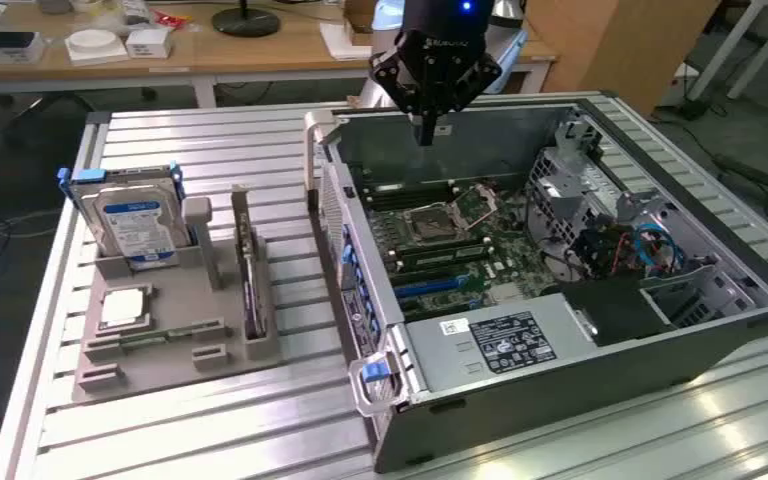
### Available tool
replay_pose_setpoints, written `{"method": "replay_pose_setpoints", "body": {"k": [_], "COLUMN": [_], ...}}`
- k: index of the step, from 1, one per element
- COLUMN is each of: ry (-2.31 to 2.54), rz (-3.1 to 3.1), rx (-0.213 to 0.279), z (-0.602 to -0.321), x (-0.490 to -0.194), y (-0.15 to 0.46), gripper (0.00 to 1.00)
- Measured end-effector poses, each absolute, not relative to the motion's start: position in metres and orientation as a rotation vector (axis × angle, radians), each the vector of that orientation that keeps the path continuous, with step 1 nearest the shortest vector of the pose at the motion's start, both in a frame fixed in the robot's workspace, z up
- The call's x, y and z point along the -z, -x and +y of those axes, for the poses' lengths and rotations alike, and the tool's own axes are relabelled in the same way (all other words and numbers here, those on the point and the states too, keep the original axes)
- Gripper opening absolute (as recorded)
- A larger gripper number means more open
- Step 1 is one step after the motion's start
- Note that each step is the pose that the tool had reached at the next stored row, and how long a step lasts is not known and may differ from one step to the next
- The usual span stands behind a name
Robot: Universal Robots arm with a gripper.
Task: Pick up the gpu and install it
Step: 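Reach for the gpu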
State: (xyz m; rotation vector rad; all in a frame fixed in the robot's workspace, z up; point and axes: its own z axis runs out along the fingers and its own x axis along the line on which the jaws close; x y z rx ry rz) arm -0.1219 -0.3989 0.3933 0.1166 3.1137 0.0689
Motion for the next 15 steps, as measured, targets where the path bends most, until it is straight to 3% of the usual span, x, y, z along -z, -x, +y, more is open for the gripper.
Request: {"method": "replay_pose_setpoints", "body": {"k": [15], "ry": [-0.117], "rz": [3.114], "rx": [-0.069], "z": [-0.3988], "x": [-0.3933], "y": [0.1298], "gripper": [0.1]}}
